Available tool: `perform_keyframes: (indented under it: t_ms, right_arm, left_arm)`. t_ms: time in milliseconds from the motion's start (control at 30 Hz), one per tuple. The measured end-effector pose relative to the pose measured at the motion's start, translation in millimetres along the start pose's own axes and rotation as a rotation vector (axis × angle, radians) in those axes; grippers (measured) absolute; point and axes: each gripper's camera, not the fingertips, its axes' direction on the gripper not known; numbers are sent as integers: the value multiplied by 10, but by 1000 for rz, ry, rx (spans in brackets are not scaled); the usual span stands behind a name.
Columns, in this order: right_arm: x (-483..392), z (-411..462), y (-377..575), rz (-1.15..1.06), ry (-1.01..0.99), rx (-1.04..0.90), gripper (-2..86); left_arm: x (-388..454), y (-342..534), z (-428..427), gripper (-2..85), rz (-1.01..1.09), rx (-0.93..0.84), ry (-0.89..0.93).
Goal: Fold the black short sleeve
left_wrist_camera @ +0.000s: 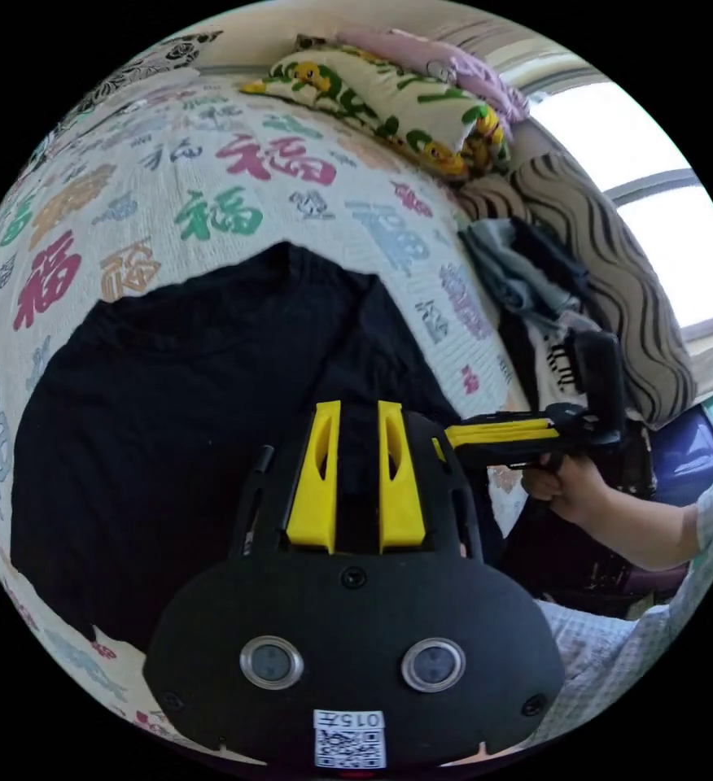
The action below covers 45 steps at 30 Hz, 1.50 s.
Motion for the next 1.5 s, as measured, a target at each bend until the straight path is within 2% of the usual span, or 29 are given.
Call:
perform_keyframes:
  t_ms: [100, 233, 300, 400, 467, 533, 567, 667, 767, 833, 933, 1033, 1100, 1300, 1400, 1500]
  right_arm:
    - [-134, 425, -43, 17, -8, -142, -4]
    - [-310, 772, 56, 34, 67, -264, -6]
    - [-406, 695, 2, 56, 29, -204, -6]
    - [-654, 552, -258, 24, 7, -58, -6]
    - [-740, 781, -518, 26, 68, -116, -6]
    - [-705, 1108, -605, 44, 185, -243, -6]
    - [-705, 1189, -611, 32, 170, -237, -5]
    - [-786, 1204, -675, 71, 182, -270, -2]
    - [-1062, 1157, -807, 45, 171, -245, 7]
    - [-1357, 1167, -1006, -18, 106, -219, 20]
    - [-2007, 1356, -1495, -159, 56, -204, 50]
    - [-2722, 1751, -2010, -300, 20, -212, 72]
    - [-3110, 2089, -2290, -350, 1, -254, 89]
    - [-4058, 3219, -2844, -406, 2, -443, 131]
    - [-4312, 3652, -2964, -404, 136, -479, 121]
    - [-4385, 4039, -3006, -398, 288, -553, 74]
  left_arm:
    - [-73, 183, 55, 61, 18, -98, -118]
    - [-241, 429, -139, 47, -40, -115, -189]
    - [-277, 484, -286, 52, -71, -82, -181]
    - [-260, 572, -471, 56, -66, 42, -32]
    - [-267, 591, -428, 55, -70, 14, 11]
    - [-349, 665, -300, 37, -100, -71, -119]
    - [-378, 700, -289, 35, -100, -70, -127]
    - [-589, 893, -418, 42, -153, -21, -30]
    - [-838, 1219, -733, 66, -272, 58, 46]
    - [-1107, 1658, -1120, 78, -444, 213, 75]
    - [-1501, 2343, -1594, 82, -729, 404, 11]
    - [-1867, 2927, -1887, 86, -947, 501, -56]
    - [-2042, 3136, -1947, 90, -1015, 506, -50]
    - [-2255, 3128, -1897, 105, -872, 472, 31]
    - [-2308, 3063, -1840, 81, -856, 397, 22]
    - [-2338, 3149, -1845, 40, -911, 386, 19]
